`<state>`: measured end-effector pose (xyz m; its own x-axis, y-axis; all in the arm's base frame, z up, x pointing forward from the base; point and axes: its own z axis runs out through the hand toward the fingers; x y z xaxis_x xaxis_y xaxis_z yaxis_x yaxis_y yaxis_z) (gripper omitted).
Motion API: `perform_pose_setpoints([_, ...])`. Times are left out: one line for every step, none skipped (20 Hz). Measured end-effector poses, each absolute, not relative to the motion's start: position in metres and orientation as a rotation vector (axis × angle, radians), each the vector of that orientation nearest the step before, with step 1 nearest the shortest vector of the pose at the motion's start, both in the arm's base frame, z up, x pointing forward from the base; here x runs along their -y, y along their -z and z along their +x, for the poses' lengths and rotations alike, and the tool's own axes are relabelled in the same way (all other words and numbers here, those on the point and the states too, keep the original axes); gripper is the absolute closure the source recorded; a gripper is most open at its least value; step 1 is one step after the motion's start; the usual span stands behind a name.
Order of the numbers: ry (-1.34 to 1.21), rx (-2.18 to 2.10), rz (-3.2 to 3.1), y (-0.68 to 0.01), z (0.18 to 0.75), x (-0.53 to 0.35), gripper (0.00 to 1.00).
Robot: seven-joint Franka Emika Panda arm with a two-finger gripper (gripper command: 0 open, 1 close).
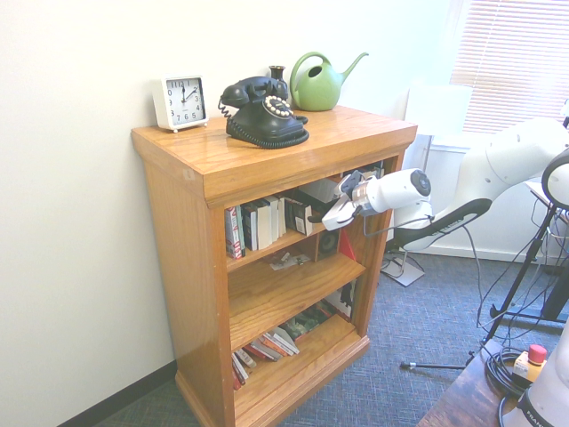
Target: Organize the shelf
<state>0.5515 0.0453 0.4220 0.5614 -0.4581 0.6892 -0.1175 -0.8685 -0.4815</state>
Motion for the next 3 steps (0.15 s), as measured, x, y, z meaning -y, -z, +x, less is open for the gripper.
perform_pose_setpoints([1.235, -0.463, -2.42, -0.422, 0.544, -0.04, 0.0])
perform_pose_setpoints([1.237, -0.459, -2.423, -0.421, 0.534, -0.035, 0.0])
perform_pose_setpoints([1.239, -0.454, -2.426, -0.419, 0.523, -0.03, 0.0])
